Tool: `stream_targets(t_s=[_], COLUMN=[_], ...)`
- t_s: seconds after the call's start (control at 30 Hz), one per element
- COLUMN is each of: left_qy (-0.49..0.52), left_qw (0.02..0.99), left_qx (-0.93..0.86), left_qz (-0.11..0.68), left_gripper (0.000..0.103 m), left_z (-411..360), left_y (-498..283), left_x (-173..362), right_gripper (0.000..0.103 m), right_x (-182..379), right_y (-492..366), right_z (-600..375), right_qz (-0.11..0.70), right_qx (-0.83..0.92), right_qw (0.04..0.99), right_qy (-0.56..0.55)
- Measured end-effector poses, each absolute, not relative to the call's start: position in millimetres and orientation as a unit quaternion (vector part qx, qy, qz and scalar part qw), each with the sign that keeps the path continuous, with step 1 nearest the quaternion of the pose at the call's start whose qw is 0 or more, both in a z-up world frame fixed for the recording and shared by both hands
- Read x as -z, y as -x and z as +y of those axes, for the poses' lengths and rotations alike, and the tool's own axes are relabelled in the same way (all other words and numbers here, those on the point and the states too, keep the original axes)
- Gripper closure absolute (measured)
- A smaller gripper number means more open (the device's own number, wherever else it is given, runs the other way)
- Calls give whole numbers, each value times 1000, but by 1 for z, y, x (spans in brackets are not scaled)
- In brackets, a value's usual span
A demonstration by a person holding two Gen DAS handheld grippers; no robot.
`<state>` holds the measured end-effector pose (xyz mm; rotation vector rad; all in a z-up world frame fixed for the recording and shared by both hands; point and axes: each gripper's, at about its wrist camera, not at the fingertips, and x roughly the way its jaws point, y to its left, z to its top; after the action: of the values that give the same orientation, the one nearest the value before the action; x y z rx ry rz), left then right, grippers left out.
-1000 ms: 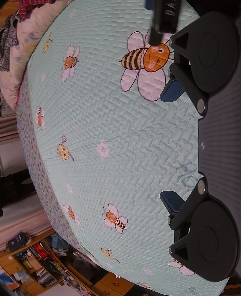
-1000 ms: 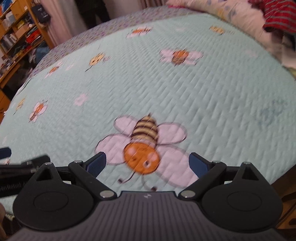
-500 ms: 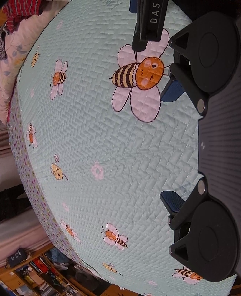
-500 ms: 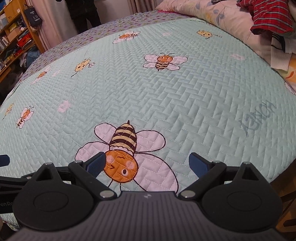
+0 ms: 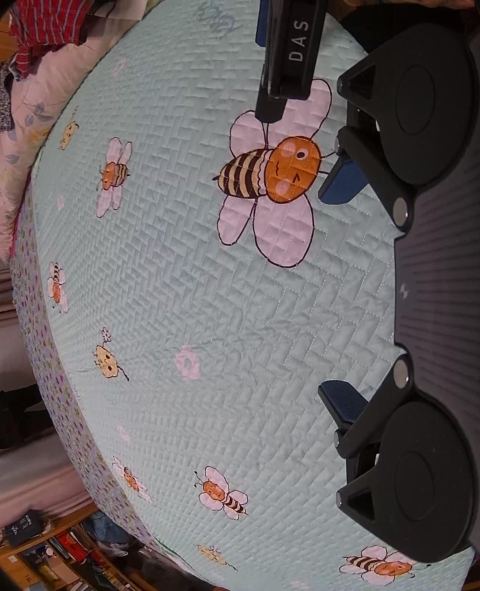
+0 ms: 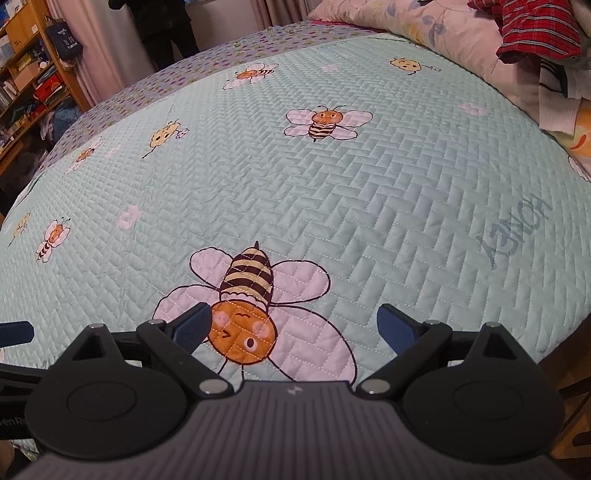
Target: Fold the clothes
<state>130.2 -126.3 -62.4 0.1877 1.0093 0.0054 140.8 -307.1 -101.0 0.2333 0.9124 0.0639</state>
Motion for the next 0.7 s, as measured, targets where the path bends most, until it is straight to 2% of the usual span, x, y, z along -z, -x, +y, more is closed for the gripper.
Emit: stream_targets(t_s=[0.47, 0.5, 0.57, 0.7], left_qy=[-90, -88, -84, -80], left_qw=[905, 907, 911, 918], left_qx=[29, 32, 36, 54], left_qz=[414, 411, 403, 385], left_gripper=[1, 2, 11, 14], left_z=[-135, -136, -137, -138], left_y=[-102, -101, -98, -89], left_x=[37, 35, 32, 27], right_gripper=[7, 7, 7, 7], right_x=[99, 98, 98, 98], right_y=[-134, -134, -134, -133], right_z=[-304, -304, -304, -305], right_qz=[439, 438, 438, 438], right_qx=[-28, -28, -27, -27], right_qw=[891, 892, 892, 892], right_qy=[-110, -110, -110, -110])
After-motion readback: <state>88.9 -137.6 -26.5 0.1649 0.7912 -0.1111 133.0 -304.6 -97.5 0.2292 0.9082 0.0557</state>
